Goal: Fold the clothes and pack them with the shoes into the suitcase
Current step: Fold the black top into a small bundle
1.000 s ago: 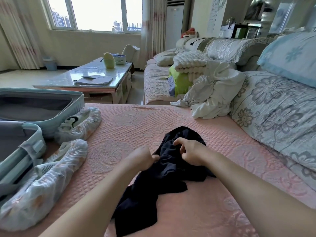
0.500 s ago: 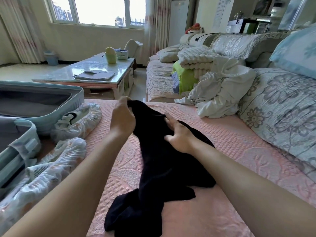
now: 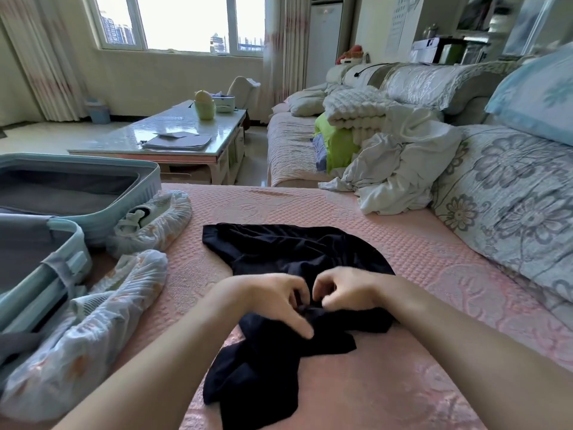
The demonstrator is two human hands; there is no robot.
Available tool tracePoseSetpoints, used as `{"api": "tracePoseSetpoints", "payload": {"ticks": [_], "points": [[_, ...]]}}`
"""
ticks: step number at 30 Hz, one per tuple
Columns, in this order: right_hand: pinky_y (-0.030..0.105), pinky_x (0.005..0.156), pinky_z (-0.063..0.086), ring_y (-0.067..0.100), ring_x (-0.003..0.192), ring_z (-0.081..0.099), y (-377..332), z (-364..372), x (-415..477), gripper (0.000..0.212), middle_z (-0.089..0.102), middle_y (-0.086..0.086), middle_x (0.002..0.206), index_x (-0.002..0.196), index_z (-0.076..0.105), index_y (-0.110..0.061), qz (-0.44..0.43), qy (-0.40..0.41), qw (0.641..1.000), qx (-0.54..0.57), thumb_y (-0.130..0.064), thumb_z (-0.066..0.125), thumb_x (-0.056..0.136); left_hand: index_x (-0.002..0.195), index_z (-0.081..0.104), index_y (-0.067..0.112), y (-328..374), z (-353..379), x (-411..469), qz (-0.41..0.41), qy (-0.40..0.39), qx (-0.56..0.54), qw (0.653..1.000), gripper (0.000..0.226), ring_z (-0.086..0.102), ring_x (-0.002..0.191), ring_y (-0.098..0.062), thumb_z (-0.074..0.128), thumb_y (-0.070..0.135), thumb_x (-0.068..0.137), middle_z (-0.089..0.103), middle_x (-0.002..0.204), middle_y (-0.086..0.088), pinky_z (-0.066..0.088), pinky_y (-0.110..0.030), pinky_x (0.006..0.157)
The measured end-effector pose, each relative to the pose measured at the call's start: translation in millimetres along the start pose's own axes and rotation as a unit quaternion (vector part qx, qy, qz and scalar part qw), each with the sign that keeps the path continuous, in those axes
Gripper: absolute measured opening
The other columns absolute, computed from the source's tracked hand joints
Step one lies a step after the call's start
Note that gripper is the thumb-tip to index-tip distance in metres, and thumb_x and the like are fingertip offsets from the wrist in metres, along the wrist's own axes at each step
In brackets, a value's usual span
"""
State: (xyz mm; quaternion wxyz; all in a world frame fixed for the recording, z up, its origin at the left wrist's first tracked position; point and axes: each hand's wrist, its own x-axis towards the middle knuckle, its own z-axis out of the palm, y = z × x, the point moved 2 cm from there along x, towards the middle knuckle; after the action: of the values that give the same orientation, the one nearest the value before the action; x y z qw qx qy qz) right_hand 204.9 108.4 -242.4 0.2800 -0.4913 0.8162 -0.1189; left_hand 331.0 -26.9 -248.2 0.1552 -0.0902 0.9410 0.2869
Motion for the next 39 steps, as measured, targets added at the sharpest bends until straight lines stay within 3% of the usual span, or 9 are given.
{"api": "tracePoseSetpoints", "payload": {"ticks": [6,9,12,16,20,24,30,34,39], "points": [[0.027,0.098,0.047,0.003,0.110,0.049,10,9,-30,0.076,0.044,-0.023,0.121,0.132,0.056,-0.044,0.017,-0.032,0.995,-0.092,-0.048,0.086,0.062,0.079,0.067,0.031,-27,-23,-23,-0.026,0.111,0.024,0.993,0.030,0.059,0.073,-0.009,0.066,0.001,0.081,0.064,0.081,0.008,0.048,-0.021,0.073],[0.033,0.101,0.047,0.013,0.119,0.052,13,14,-35,0.067,0.047,-0.012,0.126,0.133,0.056,-0.040,0.019,0.021,0.990,-0.137,-0.026,0.081,0.072,0.068,0.066,0.014,-54,-53,-39,-0.193,0.284,-0.070,0.937,0.019,0.050,0.060,-0.021,0.063,-0.004,0.073,0.060,0.073,-0.006,0.037,-0.024,0.058],[0.033,0.100,0.048,0.016,0.117,0.057,12,10,-40,0.049,0.052,-0.009,0.122,0.125,0.061,-0.038,0.006,0.077,0.990,-0.115,-0.017,0.069,0.081,0.103,0.072,0.017,-64,-63,-59,-0.307,0.287,0.148,0.895,0.022,0.060,0.095,-0.027,0.062,0.011,0.083,0.064,0.108,-0.010,0.046,-0.028,0.078],[0.032,0.102,0.042,0.018,0.119,0.055,13,-1,-43,0.041,0.055,-0.006,0.125,0.122,0.061,-0.038,0.044,0.103,0.972,-0.207,-0.028,0.067,0.083,0.126,0.059,0.040,-22,-37,-60,-0.084,0.307,0.225,0.921,0.035,0.045,0.122,-0.020,0.060,0.033,0.091,0.051,0.127,0.004,0.042,-0.035,0.100],[0.036,0.104,0.038,0.024,0.125,0.052,16,-7,-43,0.042,0.056,0.002,0.130,0.126,0.063,-0.038,0.119,0.076,0.937,-0.321,-0.029,0.065,0.085,0.140,0.046,0.041,4,7,-46,-0.038,0.102,0.227,0.968,0.072,0.045,0.131,-0.019,0.067,0.065,0.075,0.051,0.138,0.006,0.039,-0.038,0.108],[0.035,0.095,0.046,0.027,0.118,0.056,20,-29,-39,0.029,0.061,0.002,0.126,0.119,0.070,-0.034,0.139,0.207,0.943,-0.220,-0.037,0.055,0.094,0.142,0.042,0.041,-12,2,-41,-0.092,0.107,0.234,0.962,0.060,0.055,0.123,-0.023,0.066,0.040,0.087,0.058,0.134,0.002,0.048,-0.034,0.097],[0.032,0.073,0.047,0.030,0.093,0.066,16,-65,-21,0.038,0.070,0.008,0.102,0.099,0.068,-0.016,0.200,0.347,0.912,-0.087,-0.044,0.044,0.093,0.092,0.067,0.035,-11,-37,-50,-0.111,0.097,0.020,0.989,0.028,0.062,0.069,-0.004,0.050,0.020,0.076,0.067,0.076,0.015,0.044,-0.017,0.059],[0.040,0.068,0.060,0.029,0.068,0.072,-10,-59,2,0.037,0.074,0.010,0.074,0.076,0.067,-0.006,0.113,0.306,0.930,0.167,-0.032,0.049,0.096,0.108,0.060,0.047,0,-40,-45,-0.109,0.161,0.038,0.980,0.032,0.063,0.093,-0.008,0.064,0.059,0.079,0.063,0.092,0.020,0.050,-0.026,0.083],[0.034,0.076,0.047,0.023,0.084,0.063,-36,-67,33,0.027,0.068,0.005,0.084,0.086,0.070,-0.009,0.041,0.357,0.910,0.208,-0.025,0.052,0.098,0.111,0.065,0.032,-19,-56,-35,-0.160,0.291,0.011,0.943,0.025,0.063,0.102,-0.025,0.055,0.035,0.088,0.069,0.110,0.000,0.052,-0.035,0.090]]}}
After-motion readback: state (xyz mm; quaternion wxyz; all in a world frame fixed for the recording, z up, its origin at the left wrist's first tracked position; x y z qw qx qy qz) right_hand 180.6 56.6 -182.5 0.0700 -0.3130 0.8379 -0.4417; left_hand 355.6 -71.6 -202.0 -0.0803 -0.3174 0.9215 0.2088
